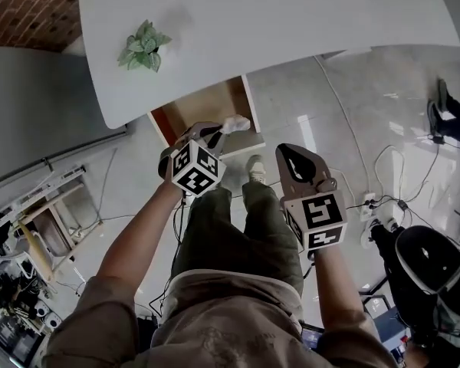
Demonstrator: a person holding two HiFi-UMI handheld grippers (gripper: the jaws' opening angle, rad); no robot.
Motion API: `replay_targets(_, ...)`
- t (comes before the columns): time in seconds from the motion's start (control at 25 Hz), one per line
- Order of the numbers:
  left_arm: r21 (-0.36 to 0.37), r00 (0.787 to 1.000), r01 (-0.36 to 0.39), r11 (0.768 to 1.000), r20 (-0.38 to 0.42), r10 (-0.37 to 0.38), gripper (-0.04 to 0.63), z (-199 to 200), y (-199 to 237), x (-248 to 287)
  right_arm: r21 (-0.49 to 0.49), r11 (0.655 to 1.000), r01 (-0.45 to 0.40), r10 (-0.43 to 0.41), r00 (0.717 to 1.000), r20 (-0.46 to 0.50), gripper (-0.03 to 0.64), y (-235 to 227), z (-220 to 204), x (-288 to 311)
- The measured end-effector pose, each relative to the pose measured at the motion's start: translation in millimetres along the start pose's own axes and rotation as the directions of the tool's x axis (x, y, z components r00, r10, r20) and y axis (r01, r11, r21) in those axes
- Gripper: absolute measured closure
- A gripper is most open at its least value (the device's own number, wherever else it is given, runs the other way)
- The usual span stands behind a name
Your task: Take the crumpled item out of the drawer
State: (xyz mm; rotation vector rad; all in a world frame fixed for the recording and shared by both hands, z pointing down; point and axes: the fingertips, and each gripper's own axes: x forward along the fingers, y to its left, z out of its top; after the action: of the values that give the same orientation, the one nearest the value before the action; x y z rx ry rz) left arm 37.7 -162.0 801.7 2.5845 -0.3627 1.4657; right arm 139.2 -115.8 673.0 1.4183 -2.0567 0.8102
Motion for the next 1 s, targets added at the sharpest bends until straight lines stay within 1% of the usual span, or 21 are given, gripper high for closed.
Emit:
replay_targets(0.12,-0.025,0.999,-0.031,0.999,0.035,0.032,0.574,17,3,-42,-0.013,1.000,-0.002,0.003,1.000,0.031,0.589,8,29,-24)
replay_targets(0.28,-0.004,0.994,-0.083,0.996,0.075,0.084,0.574,44,12,-95,-0.048,0.999,0.005,-0.002,0.997,0.079,0.589,15,71,-56)
replay_targets(0.4,-0.009,0.987,-0.115,0.993,0.114,0.116,0.574,66,16,-138,-0.069,0.998,0.014,-0.005,0.992,0.124,0.589,20,103,-82)
replay_targets(0.52,-0.015,0.975,-0.155,0.988,0.160,0.155,0.574,86,17,-183,-0.087,0.996,0.024,-0.009,0.984,0.175,0.589,28,135,-111)
replay_targets(0.68,-0.039,0.953,-0.204,0.978,0.220,0.208,0.574,109,12,-242,-0.133,0.991,0.028,0.004,0.971,0.238,0.589,44,174,-148)
replay_targets(0.76,-0.052,0.939,-0.232,0.971,0.249,0.237,0.574,119,9,-270,-0.161,0.986,0.037,0.008,0.964,0.267,0.589,48,191,-164)
replay_targets(0.84,-0.065,0.917,-0.270,0.961,0.287,0.277,0.574,129,9,-297,-0.188,0.981,0.046,0.013,0.953,0.301,0.589,52,209,-177)
replay_targets(0.88,-0.075,0.901,-0.294,0.953,0.310,0.302,0.574,134,10,-312,-0.199,0.979,0.047,0.020,0.947,0.322,0.589,55,219,-184)
replay_targets(1.0,-0.108,0.844,-0.369,0.923,0.376,0.381,0.574,149,9,-357,-0.223,0.974,0.041,0.047,0.926,0.374,0.589,67,243,-208)
